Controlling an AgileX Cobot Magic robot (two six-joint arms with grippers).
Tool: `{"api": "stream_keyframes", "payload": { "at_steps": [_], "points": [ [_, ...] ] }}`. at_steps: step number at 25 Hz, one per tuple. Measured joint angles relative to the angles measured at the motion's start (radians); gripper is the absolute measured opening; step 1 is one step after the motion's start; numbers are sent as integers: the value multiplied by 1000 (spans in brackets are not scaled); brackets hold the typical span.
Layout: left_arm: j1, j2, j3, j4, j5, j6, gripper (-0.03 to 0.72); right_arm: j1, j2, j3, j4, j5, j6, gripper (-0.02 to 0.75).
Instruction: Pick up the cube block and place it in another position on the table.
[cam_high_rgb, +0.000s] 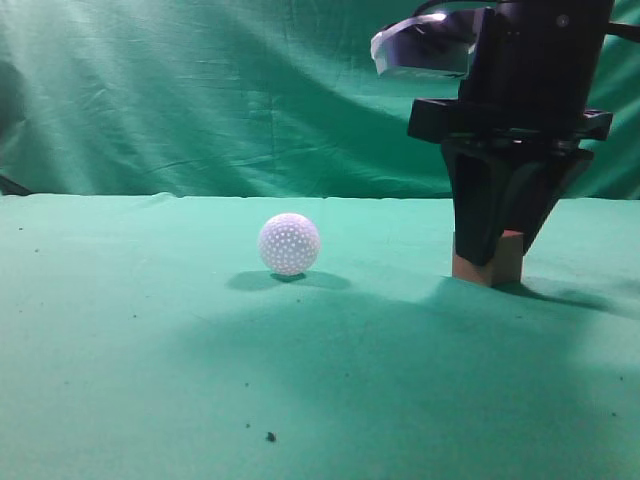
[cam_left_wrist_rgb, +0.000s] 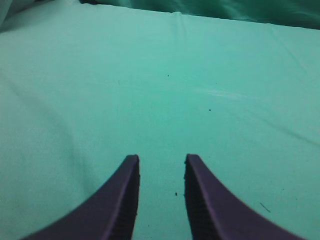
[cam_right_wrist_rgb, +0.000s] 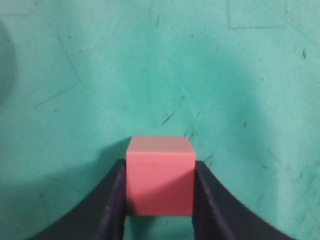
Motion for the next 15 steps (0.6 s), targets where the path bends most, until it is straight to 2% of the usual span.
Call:
{"api": "stream_keyframes", "payload": {
  "at_steps": [6,11,15],
  "points": [
    [0,0,0,0,0,0,262,-40,0,-90,-38,77,109,245],
    [0,0,0,0,0,0,262,-158,0,-183,-68,88,134,245],
    [0,0,0,0,0,0,262,-253,2,-202,-74,8,169,245]
  ]
}}
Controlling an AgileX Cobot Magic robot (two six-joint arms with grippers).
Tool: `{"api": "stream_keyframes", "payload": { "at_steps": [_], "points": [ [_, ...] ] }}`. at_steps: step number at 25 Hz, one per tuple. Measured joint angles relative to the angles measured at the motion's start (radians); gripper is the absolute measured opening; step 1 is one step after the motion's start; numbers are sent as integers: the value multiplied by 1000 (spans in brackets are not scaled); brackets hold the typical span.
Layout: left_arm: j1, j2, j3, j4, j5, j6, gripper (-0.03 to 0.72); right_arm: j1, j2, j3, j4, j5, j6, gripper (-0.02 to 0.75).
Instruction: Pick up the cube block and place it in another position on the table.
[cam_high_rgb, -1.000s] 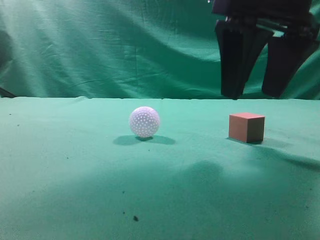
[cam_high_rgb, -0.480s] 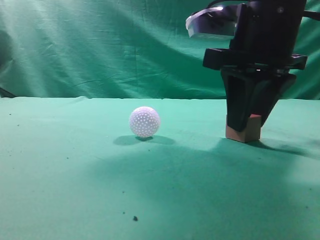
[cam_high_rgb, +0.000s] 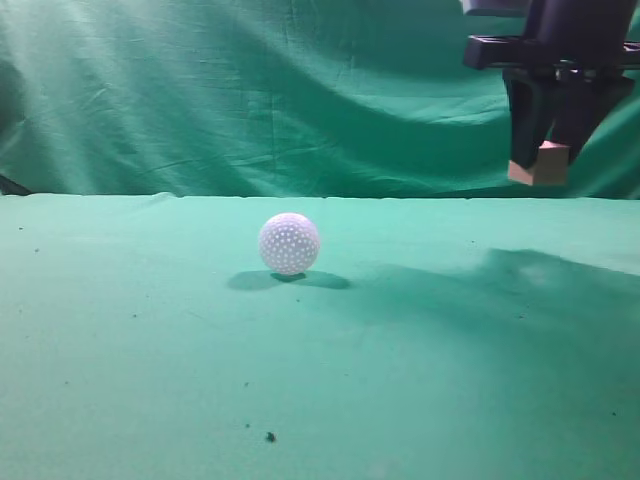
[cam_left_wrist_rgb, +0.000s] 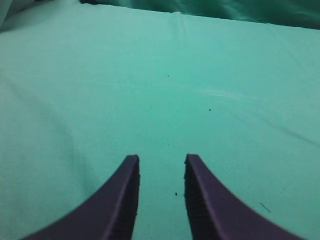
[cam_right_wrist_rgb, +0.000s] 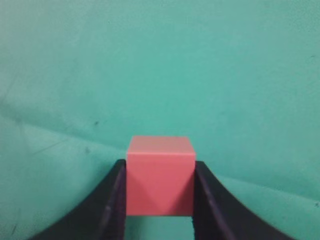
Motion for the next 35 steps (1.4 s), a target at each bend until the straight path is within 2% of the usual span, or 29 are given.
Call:
{"api": "stream_keyframes", "payload": {
  "at_steps": [5,14,16,20,21,24,26,28,29,32,35],
  "points": [
    [0,0,0,0,0,0,262,-52,54,0,-9,-101,7,245],
    [0,0,0,0,0,0,262,-56,163,0,-12,-194,8,245],
    [0,0,0,0,0,0,262,-56,163,-2,-12,-194,11,335],
    [0,0,0,0,0,0,262,-56,163,-18,8,-156,11,575],
    [0,0,0,0,0,0,262,-56,163,-29,19,-126,11,607],
    [0,0,0,0,0,0,262,-56,144,-75,38,-14,12,603],
    [0,0,0,0,0,0,262,-56,99,-87,37,45,20,442],
    [0,0,0,0,0,0,262,-56,32,-87,37,73,46,207],
    [0,0,0,0,0,0,262,-56,-10,-87,39,82,62,122],
    [0,0,0,0,0,0,262,-56,-134,-87,40,120,87,0],
    [0,0,0,0,0,0,262,-56,-250,-87,40,186,102,0]
  ]
}}
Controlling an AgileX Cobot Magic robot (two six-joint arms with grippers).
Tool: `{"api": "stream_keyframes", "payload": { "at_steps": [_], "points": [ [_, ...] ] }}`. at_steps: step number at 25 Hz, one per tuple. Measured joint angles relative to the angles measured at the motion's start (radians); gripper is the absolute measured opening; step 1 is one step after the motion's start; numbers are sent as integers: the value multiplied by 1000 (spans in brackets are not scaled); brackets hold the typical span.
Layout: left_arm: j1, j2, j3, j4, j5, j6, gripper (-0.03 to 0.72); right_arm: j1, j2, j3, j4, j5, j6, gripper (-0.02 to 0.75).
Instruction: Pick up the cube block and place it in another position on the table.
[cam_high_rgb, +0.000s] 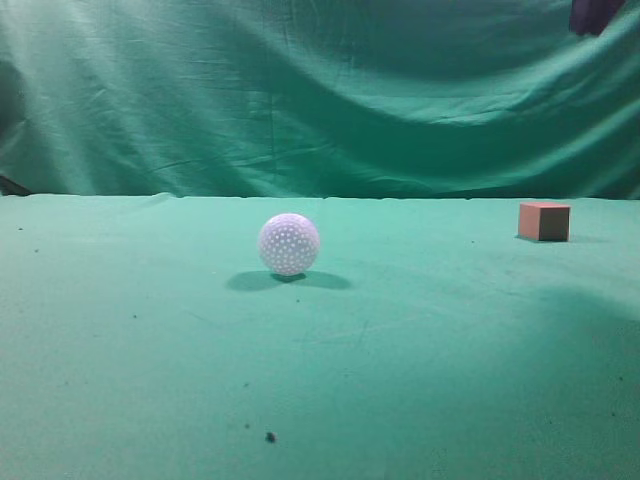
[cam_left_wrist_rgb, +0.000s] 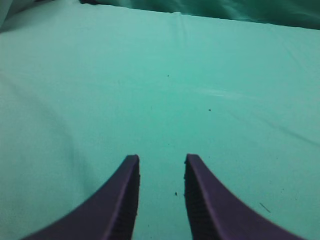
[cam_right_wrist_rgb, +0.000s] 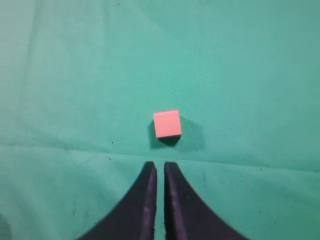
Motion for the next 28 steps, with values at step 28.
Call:
{"api": "stream_keyframes", "payload": {
  "at_steps": [28],
  "points": [
    [0,0,0,0,0,0,262,0,-958,554,62,106,-9,0]
  ]
}}
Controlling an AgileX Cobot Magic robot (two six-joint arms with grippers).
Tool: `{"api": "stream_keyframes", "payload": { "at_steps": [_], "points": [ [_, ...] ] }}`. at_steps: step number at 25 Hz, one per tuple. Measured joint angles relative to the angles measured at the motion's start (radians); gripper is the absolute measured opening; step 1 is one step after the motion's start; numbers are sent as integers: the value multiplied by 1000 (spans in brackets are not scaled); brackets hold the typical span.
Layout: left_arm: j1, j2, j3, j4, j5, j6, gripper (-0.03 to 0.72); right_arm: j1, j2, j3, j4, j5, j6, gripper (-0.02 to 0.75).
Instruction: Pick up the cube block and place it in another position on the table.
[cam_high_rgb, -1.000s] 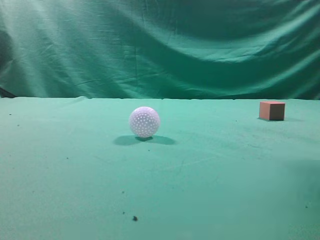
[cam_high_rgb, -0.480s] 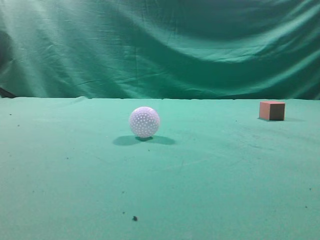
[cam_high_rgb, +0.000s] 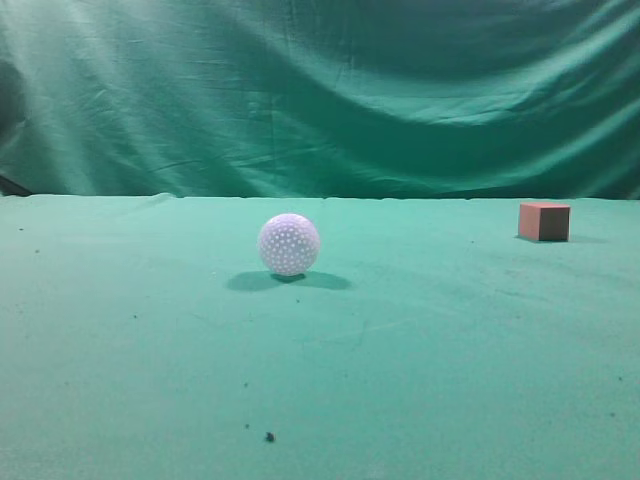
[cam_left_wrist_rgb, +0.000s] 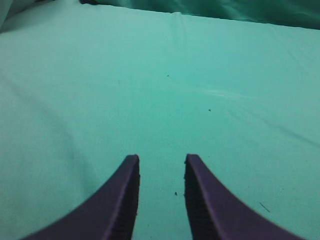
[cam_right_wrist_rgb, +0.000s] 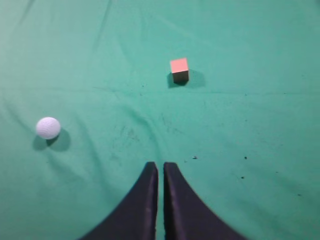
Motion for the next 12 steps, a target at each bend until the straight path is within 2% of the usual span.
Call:
{"api": "stream_keyframes", "payload": {
  "at_steps": [3,6,12],
  "points": [
    [0,0,0,0,0,0,262,0,-6,74,-47,-40,-46,0],
    [0,0,0,0,0,0,262,-17,-75,205,-68,-169,-73,0],
    [0,0,0,0,0,0,262,-167,-328,547,-66,-538,-82,0]
  ]
}}
